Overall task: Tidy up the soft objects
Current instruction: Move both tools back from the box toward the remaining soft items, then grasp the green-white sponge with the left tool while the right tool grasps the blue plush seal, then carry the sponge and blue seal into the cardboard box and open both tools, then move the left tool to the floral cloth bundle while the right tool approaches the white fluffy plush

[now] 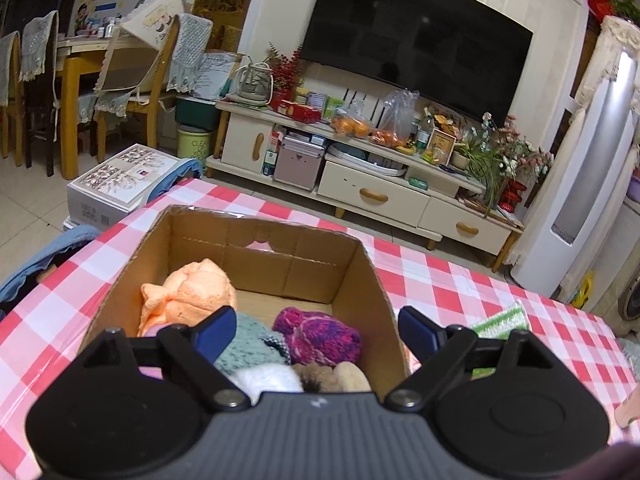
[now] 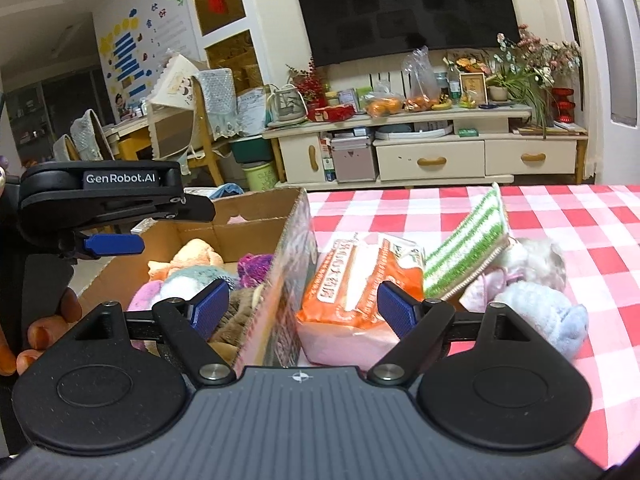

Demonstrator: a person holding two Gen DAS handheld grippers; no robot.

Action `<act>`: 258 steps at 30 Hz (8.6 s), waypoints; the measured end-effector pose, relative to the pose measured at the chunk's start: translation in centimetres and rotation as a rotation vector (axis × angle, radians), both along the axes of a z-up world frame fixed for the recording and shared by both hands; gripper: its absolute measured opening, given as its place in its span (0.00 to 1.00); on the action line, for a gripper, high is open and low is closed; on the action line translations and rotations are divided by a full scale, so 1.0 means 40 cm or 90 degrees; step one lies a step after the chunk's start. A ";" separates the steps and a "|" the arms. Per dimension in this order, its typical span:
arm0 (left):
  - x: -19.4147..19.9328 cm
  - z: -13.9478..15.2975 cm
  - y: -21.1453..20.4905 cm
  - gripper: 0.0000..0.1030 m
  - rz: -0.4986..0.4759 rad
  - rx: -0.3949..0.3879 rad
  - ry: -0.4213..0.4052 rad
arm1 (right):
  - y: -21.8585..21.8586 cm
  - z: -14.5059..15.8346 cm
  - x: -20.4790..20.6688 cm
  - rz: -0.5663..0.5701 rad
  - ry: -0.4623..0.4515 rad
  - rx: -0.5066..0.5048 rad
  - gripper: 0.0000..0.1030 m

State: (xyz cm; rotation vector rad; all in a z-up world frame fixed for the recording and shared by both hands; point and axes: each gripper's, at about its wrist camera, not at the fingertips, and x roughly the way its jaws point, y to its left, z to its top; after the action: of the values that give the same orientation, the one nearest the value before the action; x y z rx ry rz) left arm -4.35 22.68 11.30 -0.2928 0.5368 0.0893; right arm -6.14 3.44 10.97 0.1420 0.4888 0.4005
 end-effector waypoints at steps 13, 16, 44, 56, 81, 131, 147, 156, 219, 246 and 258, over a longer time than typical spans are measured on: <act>0.016 -0.004 -0.068 0.96 -0.036 0.024 0.009 | -0.062 -0.014 -0.008 -0.033 0.004 0.011 1.00; 0.019 -0.004 -0.089 0.96 -0.048 0.028 0.009 | -0.077 -0.019 -0.010 -0.041 0.001 0.006 1.00; 0.034 -0.023 -0.304 0.99 -0.140 0.129 -0.003 | -0.254 -0.062 -0.016 -0.144 -0.006 -0.007 1.00; 0.043 -0.037 -0.386 0.99 -0.195 0.153 -0.008 | -0.326 -0.143 0.066 -0.137 0.026 -0.060 1.00; 0.231 -0.115 -0.535 0.79 -0.202 0.165 0.017 | -0.369 -0.202 0.187 -0.068 0.090 -0.044 1.00; 0.224 -0.111 -0.493 0.18 -0.223 0.131 0.028 | -0.438 -0.188 0.182 -0.104 0.100 -0.013 0.55; 0.117 -0.072 -0.457 0.18 -0.259 0.084 0.002 | -0.488 -0.191 0.090 -0.234 0.099 0.035 0.54; 0.074 -0.057 -0.438 0.18 -0.283 0.072 -0.014 | -0.499 -0.186 0.039 -0.268 0.117 0.042 0.54; 0.054 0.023 0.112 0.47 -0.008 0.046 -0.039 | 0.206 -0.002 -0.003 0.226 0.055 -0.046 0.85; 0.064 0.022 -0.033 0.94 -0.034 0.129 -0.027 | 0.055 0.012 -0.016 0.096 0.024 0.018 1.00; 0.069 0.023 -0.112 0.99 -0.051 0.154 -0.023 | 0.029 0.009 -0.030 0.054 0.026 0.017 1.00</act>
State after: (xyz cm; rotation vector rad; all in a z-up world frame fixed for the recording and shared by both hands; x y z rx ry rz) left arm -1.59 18.21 12.23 -0.0369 0.4956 0.0697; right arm -7.32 4.60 11.34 0.1557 0.5304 0.4874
